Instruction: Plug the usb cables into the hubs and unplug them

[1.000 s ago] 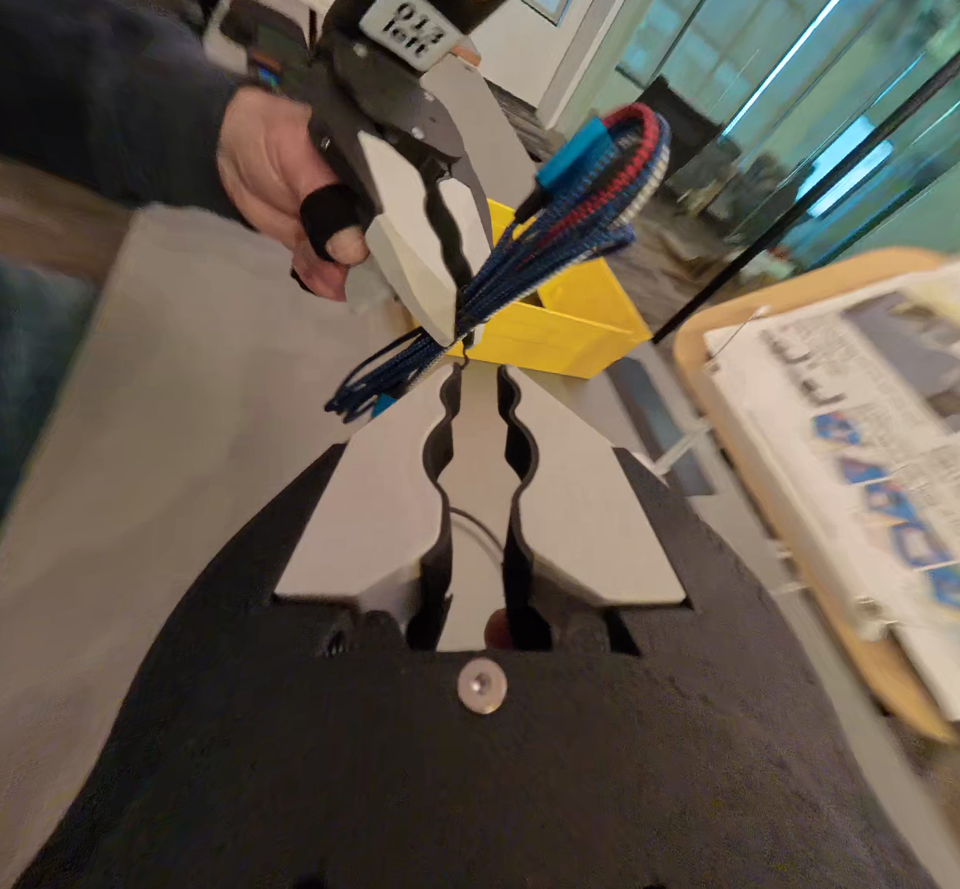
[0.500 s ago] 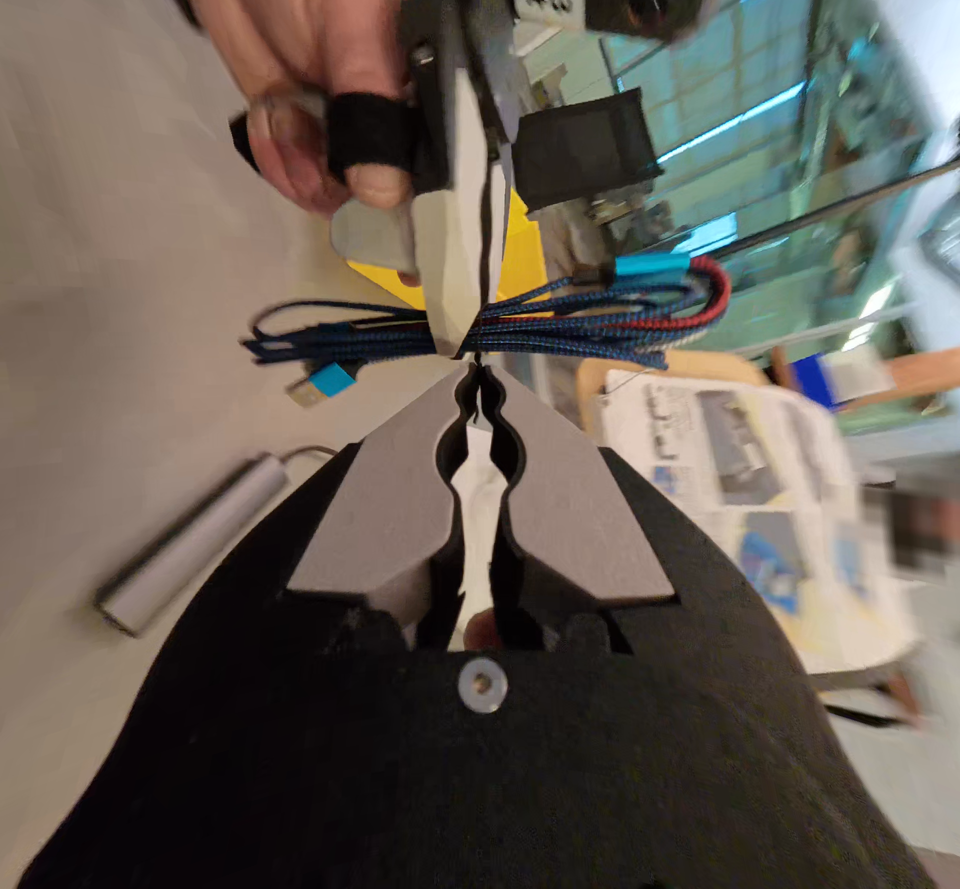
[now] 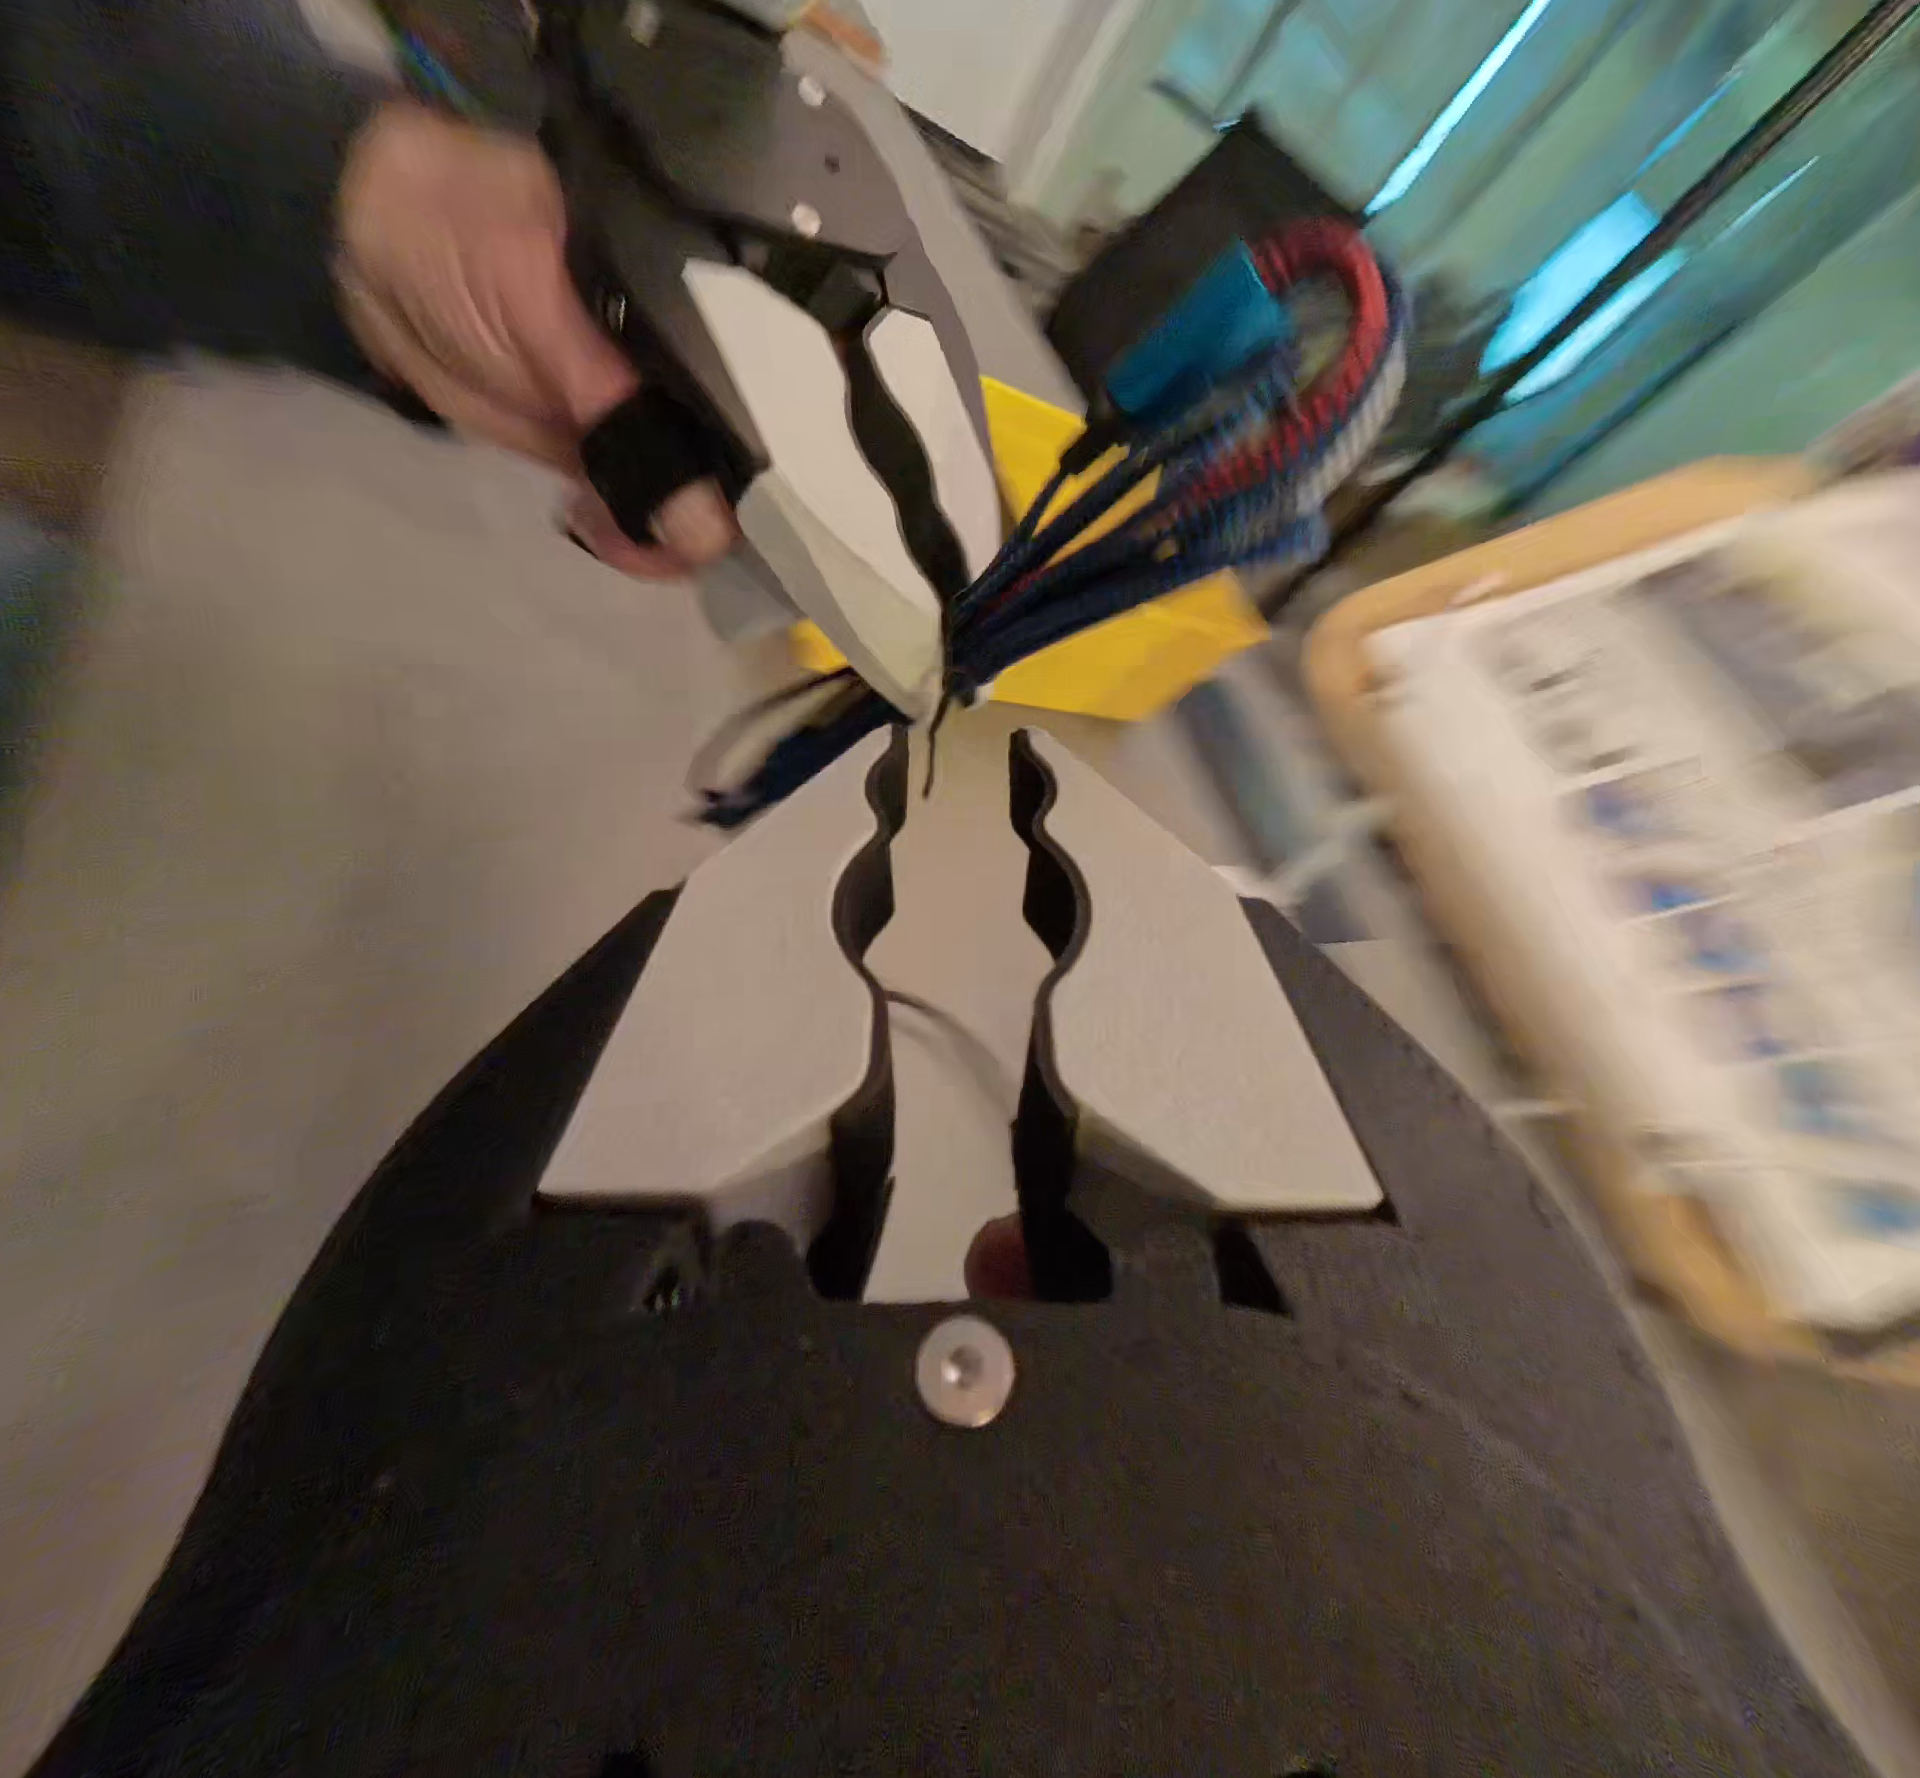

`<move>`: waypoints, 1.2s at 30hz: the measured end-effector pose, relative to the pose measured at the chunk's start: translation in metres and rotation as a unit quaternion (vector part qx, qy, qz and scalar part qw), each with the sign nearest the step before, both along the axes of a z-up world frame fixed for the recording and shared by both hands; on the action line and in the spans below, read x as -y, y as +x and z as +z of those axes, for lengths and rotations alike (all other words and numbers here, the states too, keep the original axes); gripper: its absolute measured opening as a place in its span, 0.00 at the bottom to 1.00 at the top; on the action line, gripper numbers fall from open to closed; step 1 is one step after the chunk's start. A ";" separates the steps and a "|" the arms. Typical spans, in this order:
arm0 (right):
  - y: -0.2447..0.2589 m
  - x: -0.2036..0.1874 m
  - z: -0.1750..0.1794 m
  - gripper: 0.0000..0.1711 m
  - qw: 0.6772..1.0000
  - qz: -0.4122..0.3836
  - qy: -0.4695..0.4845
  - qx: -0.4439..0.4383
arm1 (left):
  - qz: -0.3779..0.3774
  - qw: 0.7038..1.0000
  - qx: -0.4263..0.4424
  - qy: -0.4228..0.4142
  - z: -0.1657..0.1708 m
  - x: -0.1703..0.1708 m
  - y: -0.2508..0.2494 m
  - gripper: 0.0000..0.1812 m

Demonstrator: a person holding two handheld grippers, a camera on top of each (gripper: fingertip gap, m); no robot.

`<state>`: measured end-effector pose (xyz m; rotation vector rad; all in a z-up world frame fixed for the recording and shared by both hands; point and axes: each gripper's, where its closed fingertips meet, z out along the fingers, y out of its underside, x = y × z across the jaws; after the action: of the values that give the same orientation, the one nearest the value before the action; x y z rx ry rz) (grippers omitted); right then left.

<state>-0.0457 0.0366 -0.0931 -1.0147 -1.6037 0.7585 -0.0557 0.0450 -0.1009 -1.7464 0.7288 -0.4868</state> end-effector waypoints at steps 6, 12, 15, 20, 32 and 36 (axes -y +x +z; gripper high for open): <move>-0.005 -0.004 0.002 0.02 0.922 -0.039 0.383 0.029 | -0.011 0.993 0.085 -0.075 -0.001 -0.001 0.006 0.06; -0.005 -0.007 0.008 0.01 0.883 -0.048 0.467 0.018 | -0.023 0.984 0.136 -0.110 0.002 0.002 0.007 0.06; -0.005 -0.009 0.006 0.00 0.927 -0.037 0.373 0.028 | -0.021 0.985 0.134 -0.109 -0.001 0.000 0.007 0.05; -0.004 -0.005 0.008 0.00 0.997 0.000 -0.074 0.018 | 0.011 1.000 -0.001 0.006 -0.001 -0.004 0.000 0.06; 0.000 0.013 0.004 0.00 0.789 0.103 -0.598 -0.097 | 0.070 0.965 -0.168 0.189 -0.004 -0.007 -0.006 0.06; 0.002 -0.001 -0.007 0.12 0.954 0.004 -0.290 -0.078 | 0.079 0.987 -0.103 0.092 -0.015 -0.013 -0.010 0.06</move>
<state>-0.0439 0.0373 -0.0997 -1.3193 -1.2691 1.3292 -0.0653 0.0580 -0.1161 -1.6781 0.7468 -0.1269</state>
